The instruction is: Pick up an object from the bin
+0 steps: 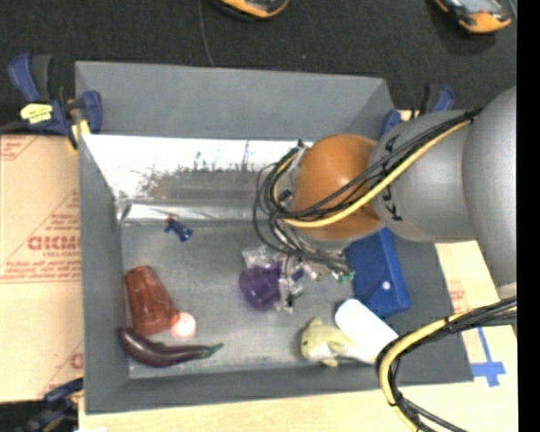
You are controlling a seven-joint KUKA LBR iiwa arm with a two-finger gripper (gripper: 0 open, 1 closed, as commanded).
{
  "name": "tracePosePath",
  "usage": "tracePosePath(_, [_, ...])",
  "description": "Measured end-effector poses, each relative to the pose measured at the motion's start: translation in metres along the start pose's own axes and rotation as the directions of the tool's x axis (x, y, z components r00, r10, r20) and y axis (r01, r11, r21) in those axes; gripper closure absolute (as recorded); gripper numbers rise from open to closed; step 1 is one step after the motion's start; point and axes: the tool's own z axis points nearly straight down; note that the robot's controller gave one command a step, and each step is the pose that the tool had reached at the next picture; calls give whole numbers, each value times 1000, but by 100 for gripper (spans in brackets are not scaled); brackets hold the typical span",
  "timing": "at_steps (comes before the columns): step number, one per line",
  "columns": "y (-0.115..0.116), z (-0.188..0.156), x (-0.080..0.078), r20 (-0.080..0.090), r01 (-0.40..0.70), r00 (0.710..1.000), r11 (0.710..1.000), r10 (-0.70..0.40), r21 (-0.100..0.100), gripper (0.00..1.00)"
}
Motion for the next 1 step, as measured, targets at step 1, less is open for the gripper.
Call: tracePosePath(1, [-1,-16,0,-1,-1,1000,1000,1,0,100])
